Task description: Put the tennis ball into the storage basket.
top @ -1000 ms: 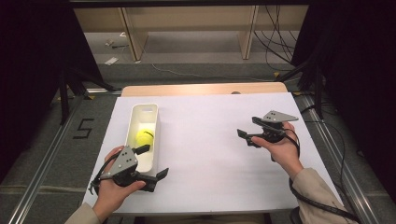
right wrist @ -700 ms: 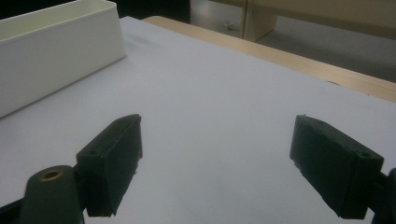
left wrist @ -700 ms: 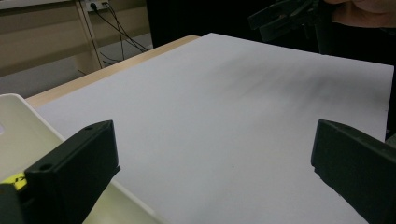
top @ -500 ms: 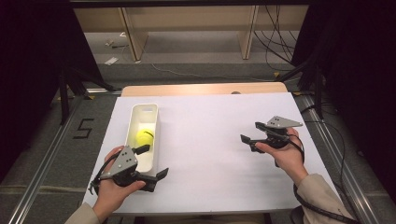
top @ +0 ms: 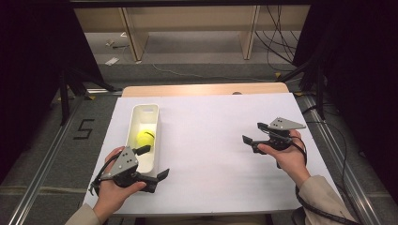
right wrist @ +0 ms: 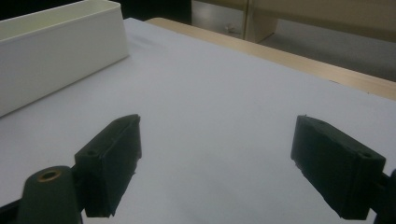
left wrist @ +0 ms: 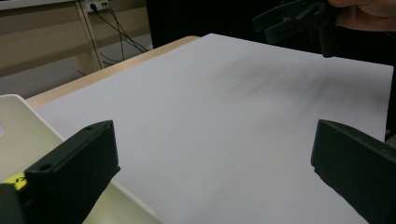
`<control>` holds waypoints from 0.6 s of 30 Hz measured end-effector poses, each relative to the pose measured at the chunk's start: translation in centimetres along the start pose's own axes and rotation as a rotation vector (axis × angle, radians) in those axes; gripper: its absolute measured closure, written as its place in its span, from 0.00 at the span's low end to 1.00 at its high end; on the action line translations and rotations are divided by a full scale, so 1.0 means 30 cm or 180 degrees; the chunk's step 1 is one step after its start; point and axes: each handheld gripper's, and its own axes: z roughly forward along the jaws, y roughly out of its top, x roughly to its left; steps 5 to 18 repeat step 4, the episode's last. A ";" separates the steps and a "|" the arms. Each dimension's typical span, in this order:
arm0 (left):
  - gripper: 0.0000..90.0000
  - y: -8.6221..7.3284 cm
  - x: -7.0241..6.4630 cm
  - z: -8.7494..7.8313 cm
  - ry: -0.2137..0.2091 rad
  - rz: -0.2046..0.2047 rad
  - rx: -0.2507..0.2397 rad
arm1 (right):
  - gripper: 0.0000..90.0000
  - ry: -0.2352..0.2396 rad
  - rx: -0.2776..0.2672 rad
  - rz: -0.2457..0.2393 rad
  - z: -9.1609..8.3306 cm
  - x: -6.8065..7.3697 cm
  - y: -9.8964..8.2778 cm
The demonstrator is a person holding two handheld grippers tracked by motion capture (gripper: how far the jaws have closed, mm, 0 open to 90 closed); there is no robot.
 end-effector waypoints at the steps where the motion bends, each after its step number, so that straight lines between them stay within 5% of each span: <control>1: 0.00 0.000 0.000 0.000 0.0000 0.0002 0.0001 | 0.19 0.0003 -0.0008 0.0000 0.001 0.000 -0.001; 18: 0.00 0.001 0.000 0.001 -0.0001 0.0001 -0.0002 | 0.19 0.0007 -0.0025 -0.0004 0.001 0.002 -0.001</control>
